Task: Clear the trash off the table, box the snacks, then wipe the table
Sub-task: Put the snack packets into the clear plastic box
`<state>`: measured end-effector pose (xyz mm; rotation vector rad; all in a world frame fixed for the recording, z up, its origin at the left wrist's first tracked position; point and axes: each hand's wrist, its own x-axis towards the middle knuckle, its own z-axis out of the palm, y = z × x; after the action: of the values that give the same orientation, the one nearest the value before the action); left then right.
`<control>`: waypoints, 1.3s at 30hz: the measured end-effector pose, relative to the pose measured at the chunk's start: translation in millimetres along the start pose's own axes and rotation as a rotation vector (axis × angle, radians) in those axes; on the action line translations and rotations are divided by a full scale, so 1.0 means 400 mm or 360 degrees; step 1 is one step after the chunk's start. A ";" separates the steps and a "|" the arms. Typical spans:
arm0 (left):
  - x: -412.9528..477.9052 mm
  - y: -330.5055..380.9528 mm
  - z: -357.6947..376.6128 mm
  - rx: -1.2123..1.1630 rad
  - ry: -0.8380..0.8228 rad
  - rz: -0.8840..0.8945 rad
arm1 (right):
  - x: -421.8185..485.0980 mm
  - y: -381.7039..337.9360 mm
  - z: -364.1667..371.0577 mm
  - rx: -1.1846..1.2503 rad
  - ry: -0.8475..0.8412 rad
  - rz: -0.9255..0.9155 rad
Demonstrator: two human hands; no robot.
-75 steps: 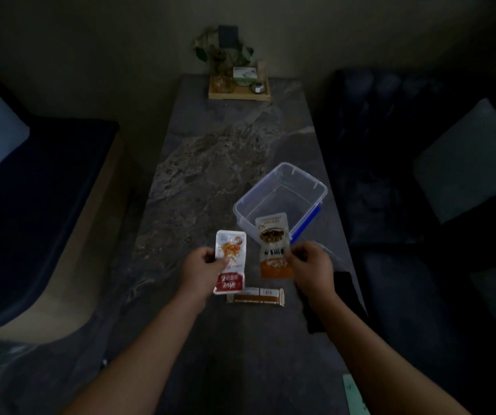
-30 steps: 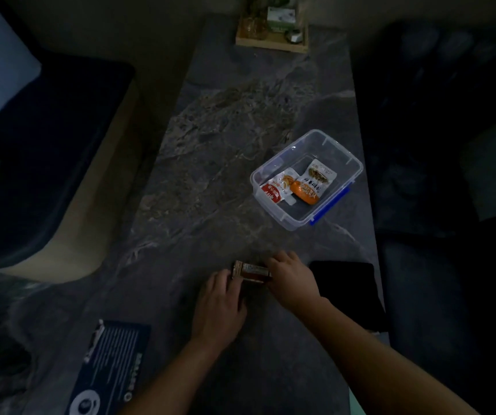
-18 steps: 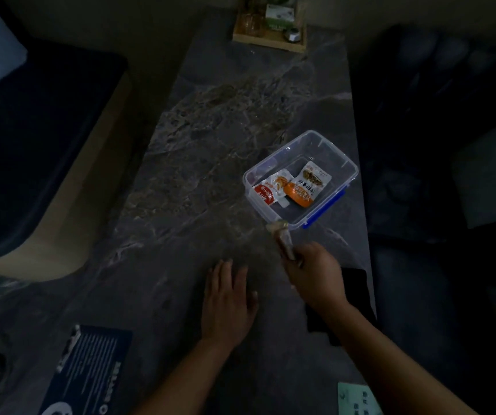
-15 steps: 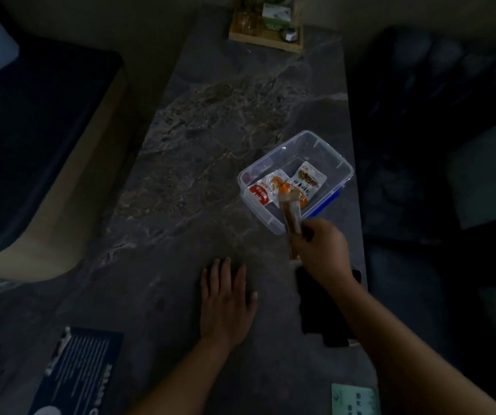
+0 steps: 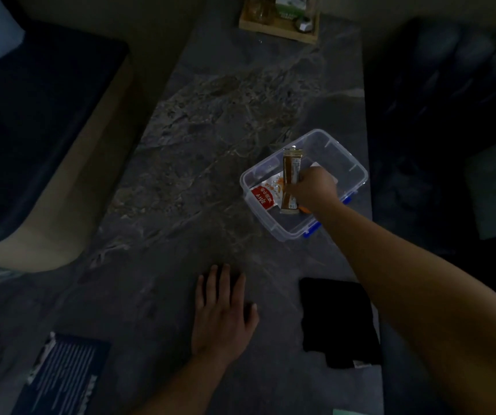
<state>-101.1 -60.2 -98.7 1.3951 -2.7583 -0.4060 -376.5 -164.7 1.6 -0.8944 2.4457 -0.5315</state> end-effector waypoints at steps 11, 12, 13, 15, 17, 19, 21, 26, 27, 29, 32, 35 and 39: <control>0.005 -0.001 0.010 0.0063 -0.0004 0.0003 | -0.117 0.063 -0.042 0.0287 0.0284 -0.0215; 0.004 -0.002 0.011 0.0057 0.0003 0.0007 | -0.153 0.082 -0.049 0.0365 0.0308 -0.0217; 0.004 -0.003 0.012 0.0048 0.0016 0.0012 | -0.192 0.106 -0.053 0.0428 0.0348 -0.0202; 0.004 -0.003 0.014 0.0033 0.0041 0.0024 | -0.275 0.170 -0.052 0.0474 0.0480 -0.0131; 0.003 -0.003 0.015 0.0036 0.0045 0.0026 | -0.355 0.238 -0.037 0.0419 0.0487 -0.0040; 0.003 -0.004 0.015 0.0040 0.0033 0.0023 | -0.421 0.298 -0.011 0.0235 0.0298 0.0039; 0.001 -0.006 0.016 0.0032 0.0021 0.0021 | -0.470 0.345 0.019 -0.0176 0.0060 0.0110; 0.002 -0.012 0.021 0.0052 0.0035 0.0007 | -0.508 0.389 0.071 -0.0733 -0.0082 0.0143; 0.002 -0.013 0.021 0.0061 0.0039 0.0010 | -0.503 0.391 0.076 -0.0761 -0.0051 0.0105; 0.001 -0.012 0.019 0.0064 0.0043 0.0012 | -0.484 0.396 0.078 -0.0736 0.0033 0.0043; -0.001 -0.005 0.007 0.0069 0.0026 0.0000 | -0.455 0.406 0.048 -0.0530 0.0038 0.0004; 0.002 0.003 -0.012 0.0032 -0.0088 -0.0026 | -0.472 0.408 -0.005 -0.0026 0.0056 0.0166; 0.005 0.000 -0.066 -0.0103 -0.0188 0.0022 | -0.617 0.404 -0.030 0.0191 0.0299 0.0170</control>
<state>-98.5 -67.6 -73.6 1.3794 -2.8163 -0.5903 -296.7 119.5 4.3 -0.6882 2.5798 -0.7446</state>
